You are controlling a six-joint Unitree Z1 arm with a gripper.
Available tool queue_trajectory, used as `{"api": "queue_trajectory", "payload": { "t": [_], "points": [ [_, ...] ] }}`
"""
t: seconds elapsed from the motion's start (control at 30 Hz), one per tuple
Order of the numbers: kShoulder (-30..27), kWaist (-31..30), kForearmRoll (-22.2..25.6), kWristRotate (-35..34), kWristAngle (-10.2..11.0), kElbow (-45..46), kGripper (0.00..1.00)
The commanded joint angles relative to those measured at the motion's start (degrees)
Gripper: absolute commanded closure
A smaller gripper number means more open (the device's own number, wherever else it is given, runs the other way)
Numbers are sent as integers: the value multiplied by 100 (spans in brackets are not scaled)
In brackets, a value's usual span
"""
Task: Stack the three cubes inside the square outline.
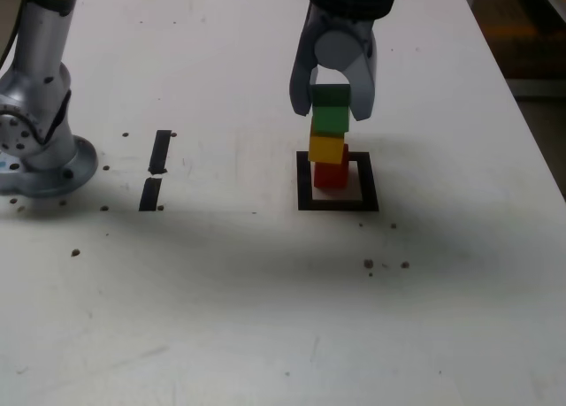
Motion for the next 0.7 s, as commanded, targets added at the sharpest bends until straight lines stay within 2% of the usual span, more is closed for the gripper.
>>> {"api": "queue_trajectory", "payload": {
  "t": [0.0,0.17,0.27,0.47,0.67],
  "points": [
    [18,0,3,11,-4,22,33],
    [-25,-3,9,36,-34,90,18],
    [-73,-2,10,73,-41,134,12],
    [-251,-3,14,114,11,216,8],
    [-656,-3,50,101,262,246,6]
  ]
}}
